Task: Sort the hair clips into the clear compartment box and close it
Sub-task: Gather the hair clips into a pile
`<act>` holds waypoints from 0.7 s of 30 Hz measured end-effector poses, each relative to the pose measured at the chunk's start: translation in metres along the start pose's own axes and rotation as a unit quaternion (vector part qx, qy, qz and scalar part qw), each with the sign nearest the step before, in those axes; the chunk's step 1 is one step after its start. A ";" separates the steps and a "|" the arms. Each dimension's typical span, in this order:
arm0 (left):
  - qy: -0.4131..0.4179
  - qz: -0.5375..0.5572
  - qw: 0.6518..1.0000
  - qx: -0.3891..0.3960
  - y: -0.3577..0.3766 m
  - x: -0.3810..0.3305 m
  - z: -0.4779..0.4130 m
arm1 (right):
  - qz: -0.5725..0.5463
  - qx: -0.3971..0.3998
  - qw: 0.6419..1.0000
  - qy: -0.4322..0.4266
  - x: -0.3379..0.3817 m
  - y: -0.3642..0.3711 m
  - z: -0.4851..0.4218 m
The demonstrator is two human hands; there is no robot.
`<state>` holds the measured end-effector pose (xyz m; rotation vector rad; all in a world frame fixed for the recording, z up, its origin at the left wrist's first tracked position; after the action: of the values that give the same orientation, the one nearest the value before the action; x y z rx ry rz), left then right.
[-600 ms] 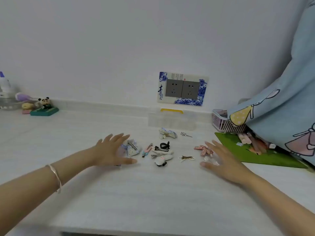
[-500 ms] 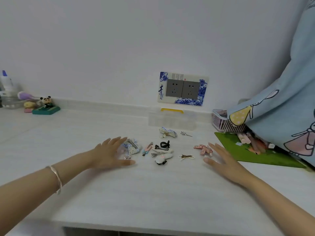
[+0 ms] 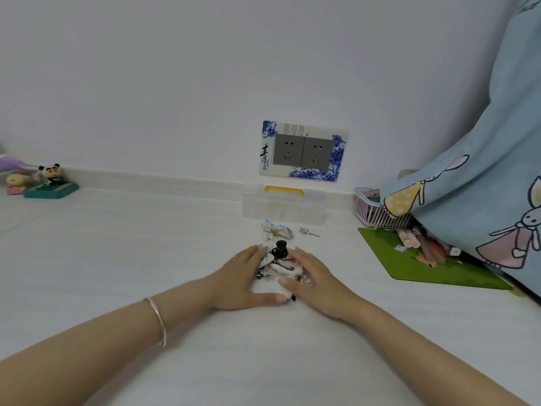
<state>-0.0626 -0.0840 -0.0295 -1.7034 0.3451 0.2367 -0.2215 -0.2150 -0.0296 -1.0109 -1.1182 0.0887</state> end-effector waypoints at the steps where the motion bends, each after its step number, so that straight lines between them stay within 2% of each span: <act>1: 0.007 -0.003 1.000 0.005 0.000 0.001 -0.002 | -0.004 0.003 1.000 -0.004 -0.001 -0.002 -0.002; 4: -0.001 0.005 1.000 -0.028 -0.014 0.015 -0.011 | -0.071 -0.008 0.997 0.016 -0.004 -0.019 -0.013; 8: -0.058 0.118 0.987 -0.091 -0.036 0.043 -0.037 | -0.141 -0.038 0.987 0.069 -0.006 -0.044 -0.046; 15: -0.059 0.190 0.978 -0.064 -0.025 0.067 -0.097 | -0.096 -0.016 0.992 0.082 -0.004 -0.043 -0.102; 21: -0.016 0.201 0.979 -0.039 -0.022 0.060 -0.087 | -0.088 0.063 0.993 0.042 0.005 -0.029 -0.082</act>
<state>-0.0024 -0.1719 -0.0159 -1.6930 0.6635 0.5804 -0.1674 -0.2806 -0.0110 -0.7941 -1.1056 -0.0247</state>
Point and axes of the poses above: each hand's wrist, its own z-axis away from the middle knuckle, its own y-axis out of the palm, x = y × z, the point moved 1 cm from there along -z, towards the middle knuckle, and after that the axes turned 15 degrees about y, right-handed, at the moved point
